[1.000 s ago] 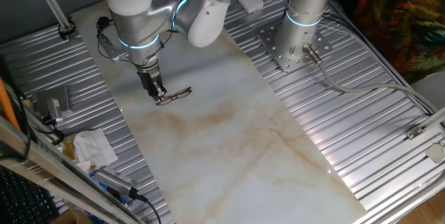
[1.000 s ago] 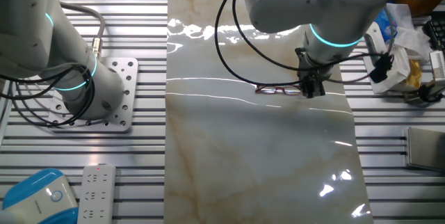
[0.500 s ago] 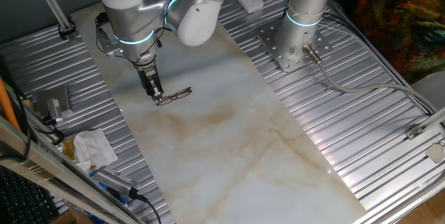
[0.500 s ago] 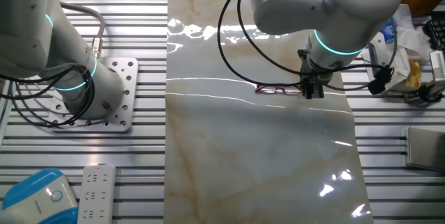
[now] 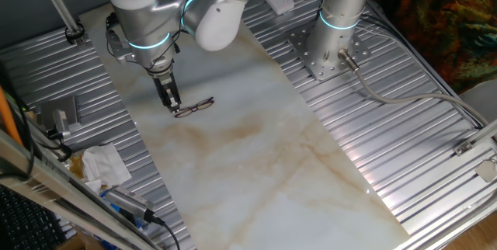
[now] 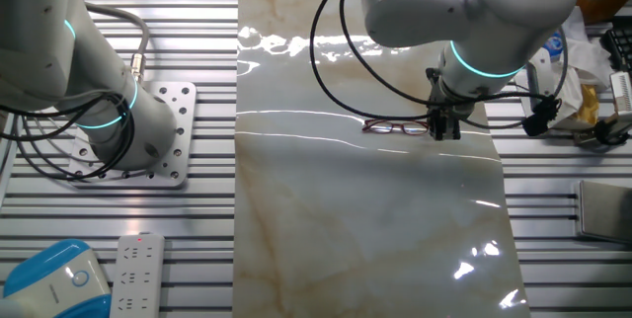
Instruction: Unfold the leg of the glasses (with one hand)
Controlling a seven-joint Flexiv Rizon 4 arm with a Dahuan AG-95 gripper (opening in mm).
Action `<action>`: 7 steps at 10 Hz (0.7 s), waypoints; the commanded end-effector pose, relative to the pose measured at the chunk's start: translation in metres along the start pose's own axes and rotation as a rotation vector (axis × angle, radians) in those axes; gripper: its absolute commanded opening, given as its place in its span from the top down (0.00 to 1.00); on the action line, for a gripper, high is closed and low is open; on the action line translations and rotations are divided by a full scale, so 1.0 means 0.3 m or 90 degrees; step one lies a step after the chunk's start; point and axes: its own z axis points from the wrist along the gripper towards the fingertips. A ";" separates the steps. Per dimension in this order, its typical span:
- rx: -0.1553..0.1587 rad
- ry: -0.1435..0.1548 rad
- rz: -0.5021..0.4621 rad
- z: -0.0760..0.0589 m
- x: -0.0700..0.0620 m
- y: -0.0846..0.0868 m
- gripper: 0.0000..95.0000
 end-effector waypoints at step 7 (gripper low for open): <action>0.021 0.008 0.023 -0.002 0.001 -0.001 0.80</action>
